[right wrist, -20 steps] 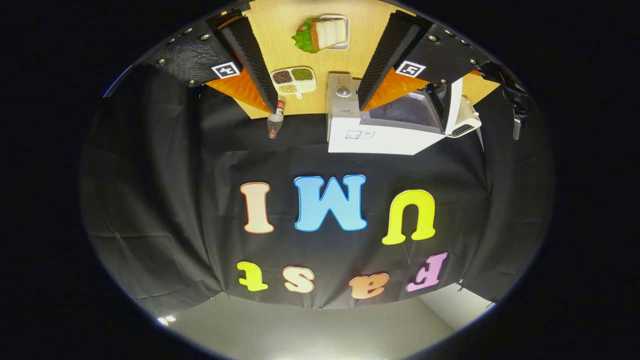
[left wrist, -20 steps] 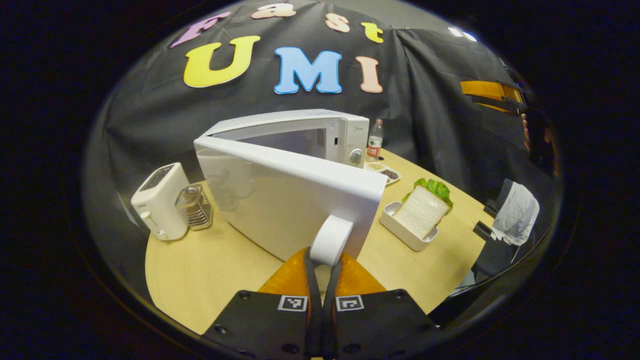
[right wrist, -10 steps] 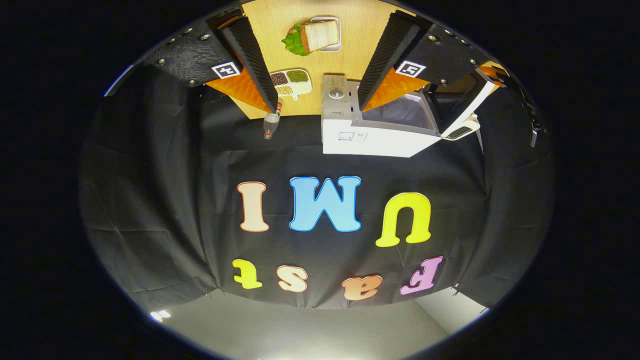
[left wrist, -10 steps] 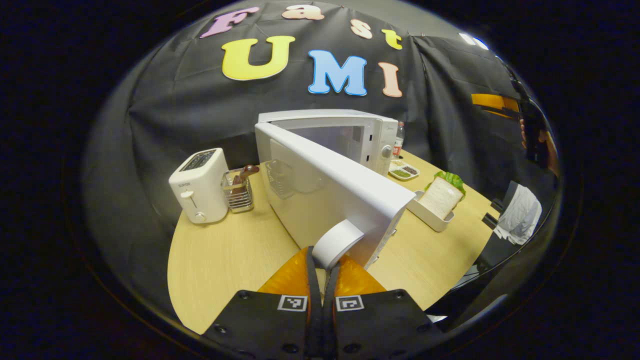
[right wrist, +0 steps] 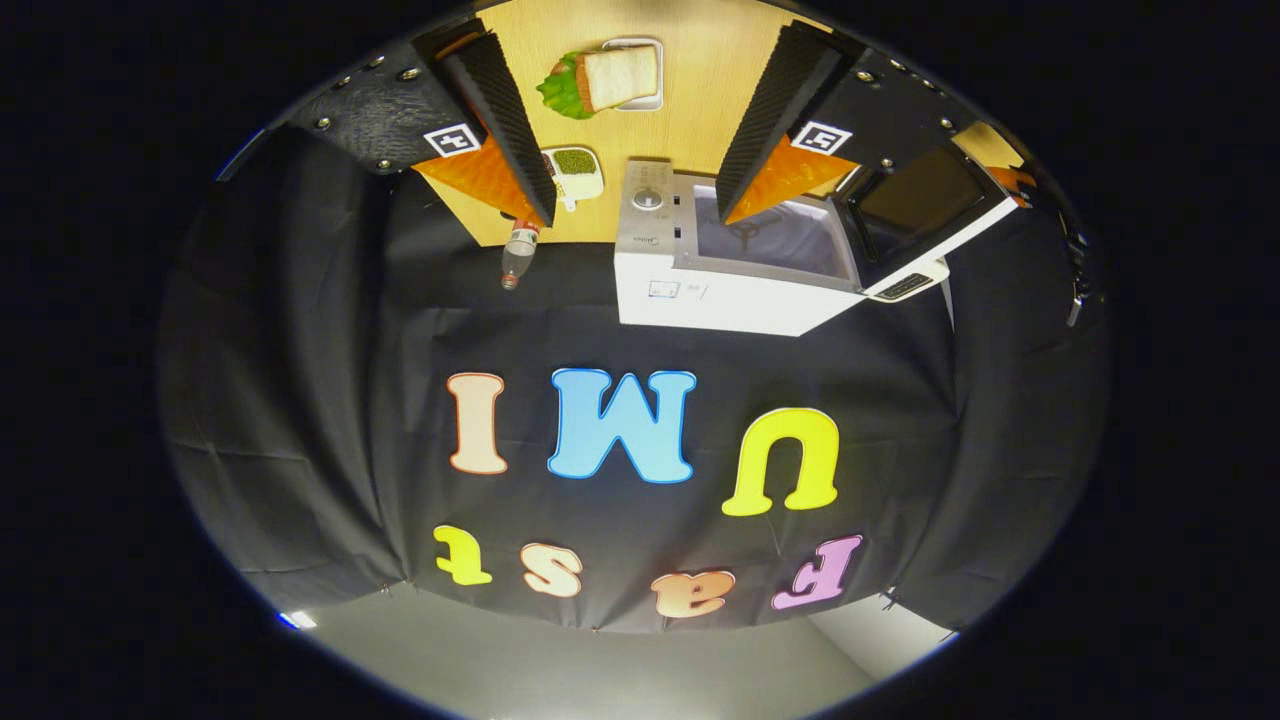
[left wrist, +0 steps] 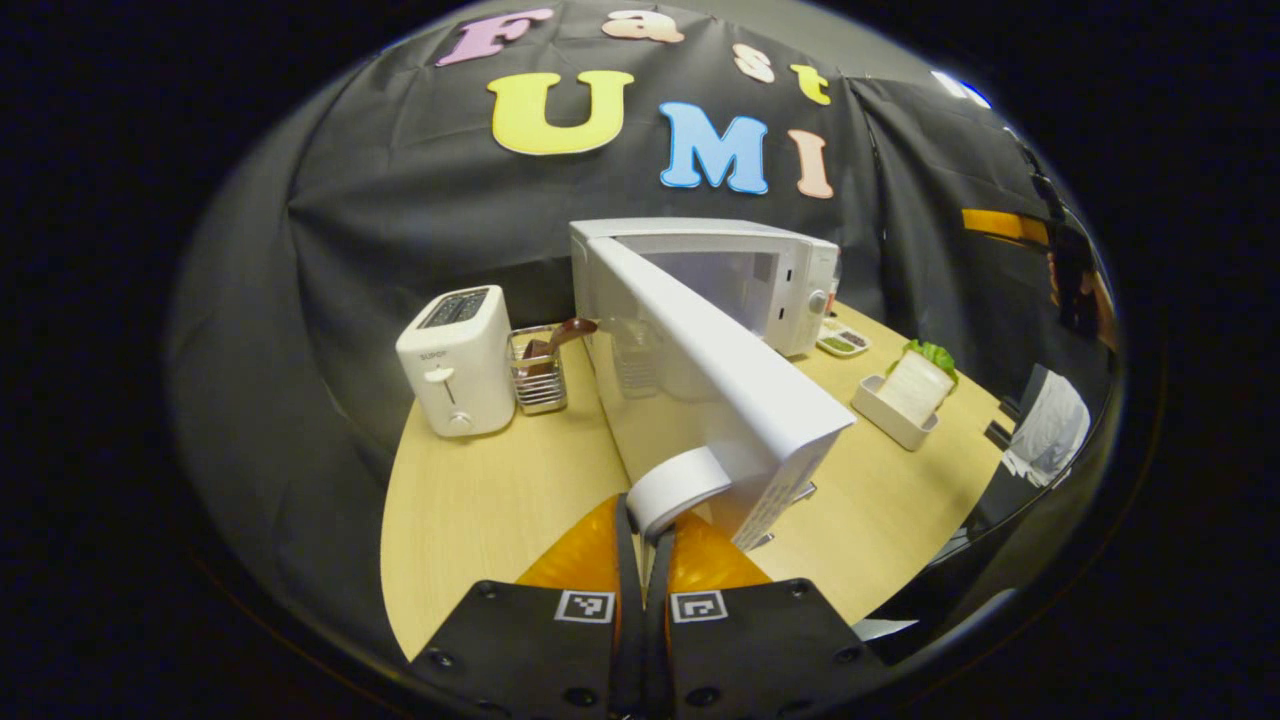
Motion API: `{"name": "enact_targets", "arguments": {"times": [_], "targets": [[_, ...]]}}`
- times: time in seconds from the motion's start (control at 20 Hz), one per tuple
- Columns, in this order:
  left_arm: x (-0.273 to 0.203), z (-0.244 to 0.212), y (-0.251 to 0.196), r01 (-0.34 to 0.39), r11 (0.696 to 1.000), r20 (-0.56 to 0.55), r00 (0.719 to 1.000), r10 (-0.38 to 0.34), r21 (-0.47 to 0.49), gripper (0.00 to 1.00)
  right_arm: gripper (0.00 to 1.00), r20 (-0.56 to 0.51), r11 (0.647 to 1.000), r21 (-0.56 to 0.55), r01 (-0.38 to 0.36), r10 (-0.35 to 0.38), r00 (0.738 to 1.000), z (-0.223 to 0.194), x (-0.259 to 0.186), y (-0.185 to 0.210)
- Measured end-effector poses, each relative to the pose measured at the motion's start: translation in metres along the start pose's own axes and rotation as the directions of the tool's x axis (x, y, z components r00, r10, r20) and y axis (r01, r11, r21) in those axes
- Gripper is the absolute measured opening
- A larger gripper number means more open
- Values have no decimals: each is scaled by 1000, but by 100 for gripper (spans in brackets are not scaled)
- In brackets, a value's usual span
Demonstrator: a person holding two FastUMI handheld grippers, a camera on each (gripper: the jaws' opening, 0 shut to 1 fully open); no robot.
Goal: Open the microwave oven with the left hand, put the food in, and close the microwave oven.
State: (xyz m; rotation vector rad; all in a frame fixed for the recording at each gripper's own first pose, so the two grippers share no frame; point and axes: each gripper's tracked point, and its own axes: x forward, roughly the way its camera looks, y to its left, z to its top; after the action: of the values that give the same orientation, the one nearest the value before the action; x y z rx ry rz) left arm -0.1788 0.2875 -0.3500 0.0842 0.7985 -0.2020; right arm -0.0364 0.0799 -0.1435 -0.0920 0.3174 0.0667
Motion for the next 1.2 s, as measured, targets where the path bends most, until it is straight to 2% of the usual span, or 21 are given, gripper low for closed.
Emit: {"name": "enact_targets", "arguments": {"times": [0.15,0.35,0.45,0.55,0.7,0.85,0.95,1.05,1.1,1.15,1.2], "targets": [[-2,1,9,-15,1000,15,1000,15,-2,7,97,-12,1000,-24,6,-6,1000,-4,4,-1],[-7,-3,20,-58,998,27,998,58,-23,13,96,-26,998,-61,16,-18,999,-9,10,-8],[-17,-4,22,-49,998,36,998,50,-48,16,96,-42,998,-66,12,-15,999,-14,13,-12],[-31,-6,32,-86,994,39,995,89,-64,19,96,-56,998,-60,5,-9,998,-20,16,-17],[-69,11,42,-165,982,85,981,172,-88,16,96,-97,999,-47,-3,-2,995,-39,22,-29],[-105,80,23,-218,966,229,942,246,-138,16,96,-157,1000,2,-10,10,988,-64,33,-47],[-122,137,-3,-222,959,339,901,271,-175,14,96,-209,998,55,-18,29,978,-85,40,-58],[-127,190,-32,-234,956,431,855,290,-179,17,96,-262,995,99,-19,45,964,-106,45,-69],[-129,214,-42,-250,952,466,831,304,-174,39,96,-293,992,124,-25,61,954,-118,46,-73],[-129,236,-58,-255,954,499,813,301,-161,43,96,-332,988,152,-28,78,940,-133,48,-76],[-127,257,-76,-261,954,529,794,300,-148,43,96,-378,983,182,-30,98,921,-149,50,-78]]}}
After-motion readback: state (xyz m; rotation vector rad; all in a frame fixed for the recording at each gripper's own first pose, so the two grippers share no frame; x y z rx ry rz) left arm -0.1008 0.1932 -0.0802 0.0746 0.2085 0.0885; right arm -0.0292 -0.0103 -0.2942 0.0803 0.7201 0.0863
